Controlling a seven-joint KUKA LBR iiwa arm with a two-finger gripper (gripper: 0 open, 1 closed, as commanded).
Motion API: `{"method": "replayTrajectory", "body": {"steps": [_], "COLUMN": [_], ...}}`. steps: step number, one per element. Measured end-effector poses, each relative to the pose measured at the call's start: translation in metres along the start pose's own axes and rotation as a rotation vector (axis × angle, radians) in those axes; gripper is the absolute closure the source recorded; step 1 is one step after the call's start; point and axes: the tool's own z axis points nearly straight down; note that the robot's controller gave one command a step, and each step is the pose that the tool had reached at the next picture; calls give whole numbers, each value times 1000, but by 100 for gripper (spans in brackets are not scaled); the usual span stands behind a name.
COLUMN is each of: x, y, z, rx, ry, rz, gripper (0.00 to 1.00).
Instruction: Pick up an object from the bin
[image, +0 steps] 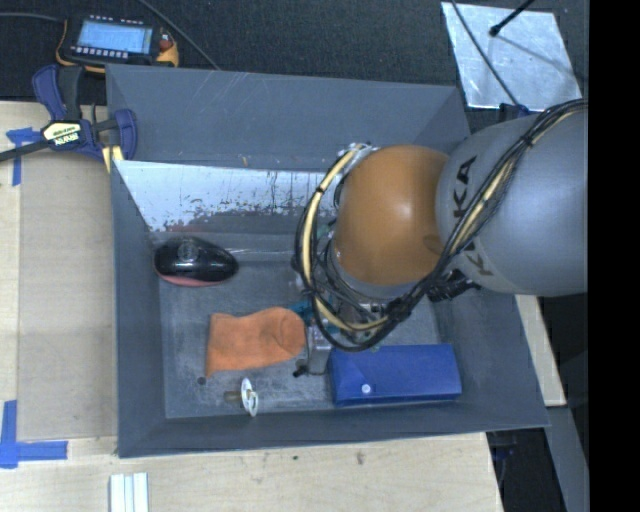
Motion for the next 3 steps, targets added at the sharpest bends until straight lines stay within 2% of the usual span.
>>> {"method": "replayTrajectory", "body": {"steps": [1,2,3], "x": [9,-29,-26], "y": [37,53,49], "z": [11,28,100], "rx": [-1,0,1], "ry": [4,1,3], "rz": [8,105,65], "gripper": [0,0,0]}}
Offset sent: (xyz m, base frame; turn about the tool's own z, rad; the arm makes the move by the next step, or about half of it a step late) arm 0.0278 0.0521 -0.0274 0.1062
